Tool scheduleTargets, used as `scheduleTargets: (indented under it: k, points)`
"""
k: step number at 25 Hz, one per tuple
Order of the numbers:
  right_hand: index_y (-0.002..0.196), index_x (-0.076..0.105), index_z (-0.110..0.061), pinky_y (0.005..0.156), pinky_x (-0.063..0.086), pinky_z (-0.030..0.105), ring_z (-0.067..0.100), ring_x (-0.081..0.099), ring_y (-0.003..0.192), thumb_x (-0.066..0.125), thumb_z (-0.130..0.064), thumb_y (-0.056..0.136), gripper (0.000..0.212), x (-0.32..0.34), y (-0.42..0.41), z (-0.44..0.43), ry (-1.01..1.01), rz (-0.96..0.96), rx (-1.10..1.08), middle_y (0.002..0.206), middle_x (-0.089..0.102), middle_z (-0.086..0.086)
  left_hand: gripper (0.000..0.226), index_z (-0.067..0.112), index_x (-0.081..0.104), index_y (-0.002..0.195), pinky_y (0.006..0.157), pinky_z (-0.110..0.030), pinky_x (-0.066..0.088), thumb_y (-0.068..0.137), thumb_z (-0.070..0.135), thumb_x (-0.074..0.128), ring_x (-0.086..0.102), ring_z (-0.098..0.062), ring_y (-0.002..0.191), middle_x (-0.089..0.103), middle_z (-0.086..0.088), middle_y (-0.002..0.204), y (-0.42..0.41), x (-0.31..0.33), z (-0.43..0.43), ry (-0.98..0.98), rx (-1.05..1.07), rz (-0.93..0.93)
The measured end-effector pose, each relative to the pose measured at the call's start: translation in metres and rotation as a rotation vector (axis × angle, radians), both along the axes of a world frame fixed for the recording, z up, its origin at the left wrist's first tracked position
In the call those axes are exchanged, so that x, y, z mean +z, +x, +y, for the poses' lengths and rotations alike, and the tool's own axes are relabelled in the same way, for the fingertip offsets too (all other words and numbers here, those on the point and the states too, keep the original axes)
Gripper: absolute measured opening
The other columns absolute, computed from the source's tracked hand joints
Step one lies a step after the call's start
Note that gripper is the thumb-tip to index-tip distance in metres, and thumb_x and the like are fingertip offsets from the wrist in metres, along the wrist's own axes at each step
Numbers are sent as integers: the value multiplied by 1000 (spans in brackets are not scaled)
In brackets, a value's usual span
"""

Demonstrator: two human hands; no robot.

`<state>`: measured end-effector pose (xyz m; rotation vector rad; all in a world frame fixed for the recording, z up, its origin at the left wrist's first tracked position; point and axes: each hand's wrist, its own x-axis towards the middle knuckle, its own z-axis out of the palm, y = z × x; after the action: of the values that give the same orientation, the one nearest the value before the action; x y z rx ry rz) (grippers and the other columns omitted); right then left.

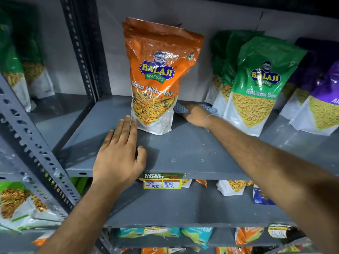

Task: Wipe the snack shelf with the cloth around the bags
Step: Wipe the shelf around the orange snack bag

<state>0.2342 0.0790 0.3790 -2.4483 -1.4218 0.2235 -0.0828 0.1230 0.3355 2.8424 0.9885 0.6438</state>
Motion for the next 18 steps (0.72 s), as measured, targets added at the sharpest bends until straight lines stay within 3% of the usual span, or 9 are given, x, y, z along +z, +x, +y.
scheduleTargets:
  k: [2,4,6,8,11,13,15,18]
  points:
    - [96,67,-14,81,50,34,30,65,95,49,-32,97,25,0,-8,-21,-1,17,1,100,70,14,78,14,8,166,132,-43,12,95,44,18,4,-17,163,7,-5,176,0,1,1,-4,0,-14]
    - [116,67,-12,95,48,33,29,63,112,52,-24,99,26,-4,-20,-42,37,30,43,120,68,14,79,13,10,166,132,-43,12,94,43,19,6,-18,163,9,-5,176,0,1,0,-4,1,-22]
    - [144,49,-21,116,32,29,21,47,138,54,-21,99,45,-6,-40,-67,69,7,152,150,51,5,79,13,11,166,132,-42,13,93,42,18,7,-18,163,10,-6,176,0,0,-1,1,5,-29]
    - [152,35,-32,123,18,28,9,30,148,55,-16,98,59,-10,-55,-91,70,16,246,159,35,-4,79,11,13,166,131,-43,14,93,41,20,10,-19,163,13,-7,175,0,-1,0,5,8,-41]
    - [154,31,-31,123,11,21,1,21,149,52,-7,96,66,-15,-85,-126,70,-14,367,160,30,-14,79,11,14,166,131,-43,13,92,40,21,11,-20,163,14,-7,175,0,0,0,4,10,-35]
    - [154,31,-32,123,17,21,2,27,148,51,-4,93,70,-9,-88,-135,60,-60,407,160,34,-12,80,11,13,166,131,-43,12,91,40,19,11,-20,163,14,-7,175,0,1,-1,6,7,-31]
    - [152,36,-32,116,35,31,13,48,137,53,-4,90,70,-1,-71,-127,126,-87,288,152,48,-1,80,11,15,165,131,-44,14,91,41,18,12,-21,162,15,-8,175,0,1,-1,8,4,-31]
    - [142,51,-23,102,48,38,30,61,121,55,-13,94,49,12,-31,-94,213,-59,52,135,64,10,80,11,16,165,131,-45,15,91,41,19,13,-22,162,17,-8,175,0,0,0,13,9,-26]
